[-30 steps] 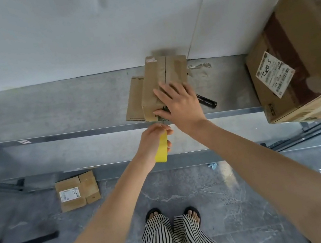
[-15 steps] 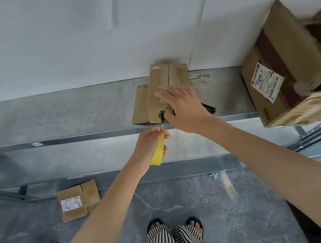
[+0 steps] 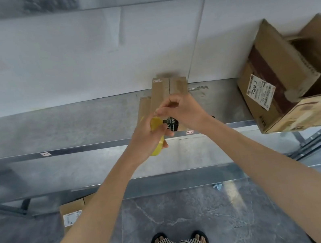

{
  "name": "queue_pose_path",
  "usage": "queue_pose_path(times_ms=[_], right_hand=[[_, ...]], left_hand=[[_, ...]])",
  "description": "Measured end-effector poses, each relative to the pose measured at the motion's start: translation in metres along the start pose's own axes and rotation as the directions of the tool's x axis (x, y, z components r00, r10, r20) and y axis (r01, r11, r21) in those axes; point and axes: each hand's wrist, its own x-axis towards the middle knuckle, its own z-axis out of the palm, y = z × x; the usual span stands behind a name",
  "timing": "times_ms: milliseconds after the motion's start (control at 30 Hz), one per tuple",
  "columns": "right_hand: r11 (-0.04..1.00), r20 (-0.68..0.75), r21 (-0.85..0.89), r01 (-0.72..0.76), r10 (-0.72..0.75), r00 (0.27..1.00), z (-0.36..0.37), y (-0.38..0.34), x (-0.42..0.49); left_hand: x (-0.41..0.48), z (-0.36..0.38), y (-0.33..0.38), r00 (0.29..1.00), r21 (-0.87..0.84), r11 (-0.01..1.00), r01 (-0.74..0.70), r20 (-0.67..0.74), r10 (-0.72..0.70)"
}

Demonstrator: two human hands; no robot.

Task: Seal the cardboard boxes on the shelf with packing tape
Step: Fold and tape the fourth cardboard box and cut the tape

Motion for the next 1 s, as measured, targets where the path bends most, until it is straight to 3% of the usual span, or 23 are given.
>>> queue_pose_path(times_ms=[133, 300, 467, 600, 667, 767, 800, 900, 1000], right_hand=[[0.999, -0.101, -0.005, -0.046, 0.045, 0.994, -0.012, 0.005, 0.004], [0.990, -0.115, 0.112, -0.091, 0.104, 0.988, -0.021, 0.007, 0.006], [0.995, -0.209, 0.033, -0.091, 0.096, 0.973, -0.028, 0.010, 0.005], [0.986, -0.308, 0.126, -0.107, 0.142, 0.941, -0.034, 0.014, 0.007], [0.984, -0.319, 0.135, -0.120, 0.158, 0.934, -0.035, 0.020, 0.004], [0.972, -0.420, 0.162, -0.168, 0.222, 0.880, -0.041, 0.034, -0.002], [0.969, -0.453, 0.158, -0.188, 0.241, 0.858, -0.044, 0.038, -0.003], [0.951, -0.467, 0.203, -0.233, 0.303, 0.831, -0.049, 0.053, -0.009], [0.935, -0.448, 0.250, -0.252, 0.343, 0.826, -0.043, 0.065, -0.013]], left_hand=[[0.003, -0.026, 0.003, 0.997, 0.017, 1.000, -0.017, -0.080, 0.018], [0.009, -0.032, 0.003, 0.990, 0.239, 0.969, -0.054, 0.138, 0.021], [0.028, -0.055, -0.008, 0.998, 0.638, 0.767, -0.067, 0.037, 0.056], [0.030, -0.064, -0.010, 0.994, 0.535, 0.841, -0.082, 0.109, 0.027], [0.035, -0.073, -0.012, 0.994, 0.647, 0.756, -0.098, 0.101, 0.043], [0.044, -0.093, -0.013, 0.990, 0.855, 0.512, -0.089, 0.021, 0.137], [0.047, -0.098, -0.015, 0.987, 0.859, 0.502, -0.098, 0.020, 0.157], [0.050, -0.104, -0.021, 0.985, 0.786, 0.601, -0.144, 0.055, 0.163], [0.058, -0.104, -0.021, 0.978, 0.848, 0.504, -0.161, 0.070, 0.194]])
